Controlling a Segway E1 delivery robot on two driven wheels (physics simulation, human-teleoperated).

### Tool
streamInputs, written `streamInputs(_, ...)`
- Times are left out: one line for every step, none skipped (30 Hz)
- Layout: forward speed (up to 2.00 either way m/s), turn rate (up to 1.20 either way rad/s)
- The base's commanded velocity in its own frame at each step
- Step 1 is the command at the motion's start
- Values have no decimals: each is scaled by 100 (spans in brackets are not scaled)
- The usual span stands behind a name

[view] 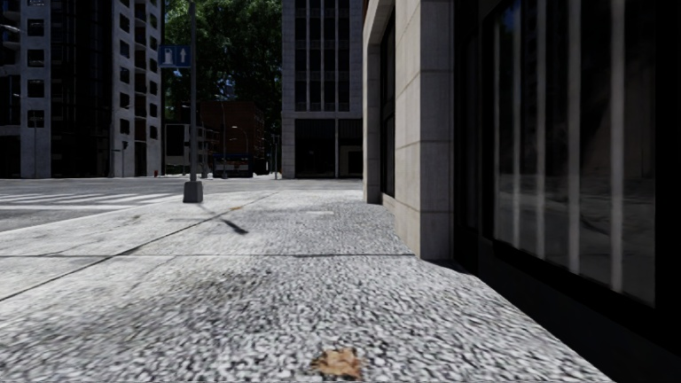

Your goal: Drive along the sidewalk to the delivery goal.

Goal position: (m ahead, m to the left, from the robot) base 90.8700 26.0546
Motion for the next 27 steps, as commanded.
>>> streamInputs(200,0)
streamInputs(200,0)
streamInputs(200,0)
streamInputs(200,0)
streamInputs(200,0)
streamInputs(200,0)
streamInputs(200,0)
streamInputs(200,0)
streamInputs(200,0)
streamInputs(200,0)
streamInputs(200,0)
streamInputs(200,0)
streamInputs(200,0)
streamInputs(200,0)
streamInputs(200,0)
streamInputs(200,0)
streamInputs(200,0)
streamInputs(200,0)
streamInputs(200,0)
streamInputs(200,0)
streamInputs(200,0)
streamInputs(200,0)
streamInputs(200,0)
streamInputs(200,0)
streamInputs(200,0)
streamInputs(200,0)
streamInputs(200,0)
